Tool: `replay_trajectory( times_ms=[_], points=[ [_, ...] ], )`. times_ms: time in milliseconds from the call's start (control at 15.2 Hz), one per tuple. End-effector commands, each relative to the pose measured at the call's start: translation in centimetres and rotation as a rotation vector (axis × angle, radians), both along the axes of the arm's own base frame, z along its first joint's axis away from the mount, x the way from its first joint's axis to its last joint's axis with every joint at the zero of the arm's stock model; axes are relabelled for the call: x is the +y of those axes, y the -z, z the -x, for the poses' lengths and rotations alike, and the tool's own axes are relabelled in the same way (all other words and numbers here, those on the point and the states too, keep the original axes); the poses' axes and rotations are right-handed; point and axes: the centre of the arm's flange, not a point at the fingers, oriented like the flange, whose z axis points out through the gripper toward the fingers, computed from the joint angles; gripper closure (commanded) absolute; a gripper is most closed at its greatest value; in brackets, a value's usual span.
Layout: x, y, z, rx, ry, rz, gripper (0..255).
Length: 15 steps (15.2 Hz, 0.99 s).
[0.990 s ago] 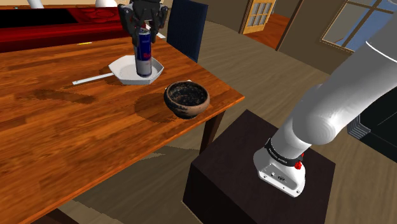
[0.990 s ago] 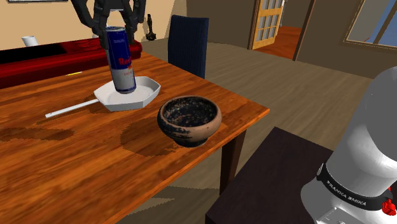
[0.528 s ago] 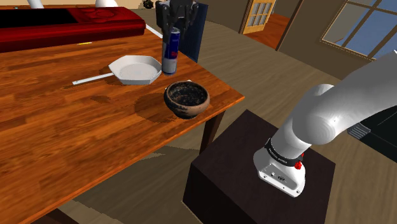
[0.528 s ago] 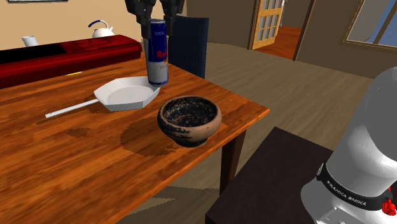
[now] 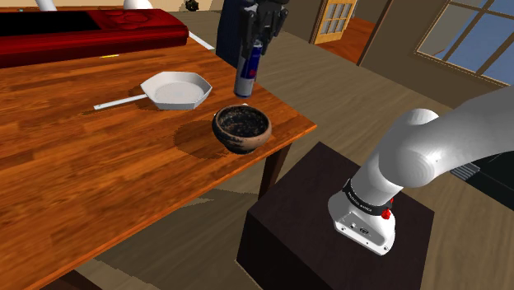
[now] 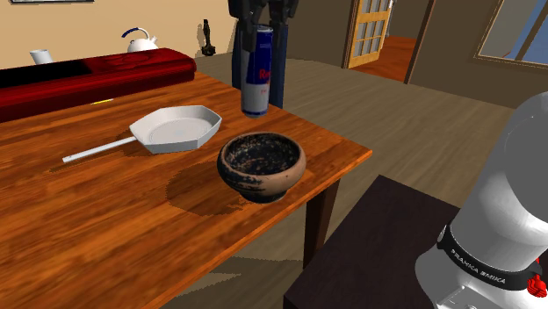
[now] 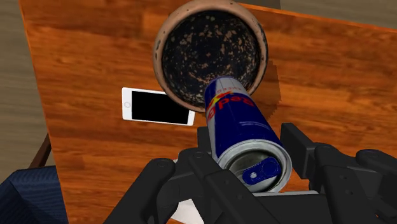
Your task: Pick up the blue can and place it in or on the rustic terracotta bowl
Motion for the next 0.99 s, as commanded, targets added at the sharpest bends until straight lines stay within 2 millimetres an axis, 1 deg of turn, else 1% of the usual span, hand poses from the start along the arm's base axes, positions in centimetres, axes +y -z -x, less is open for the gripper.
replay_trajectory(
  times_ms=[0, 924],
  points=[
    [-0.1, 1.0, 0.1, -0.001, 0.000, 0.000, 255],
    [-0.1, 8.4, 0.1, -0.001, 0.000, 0.000, 255]
  ],
)
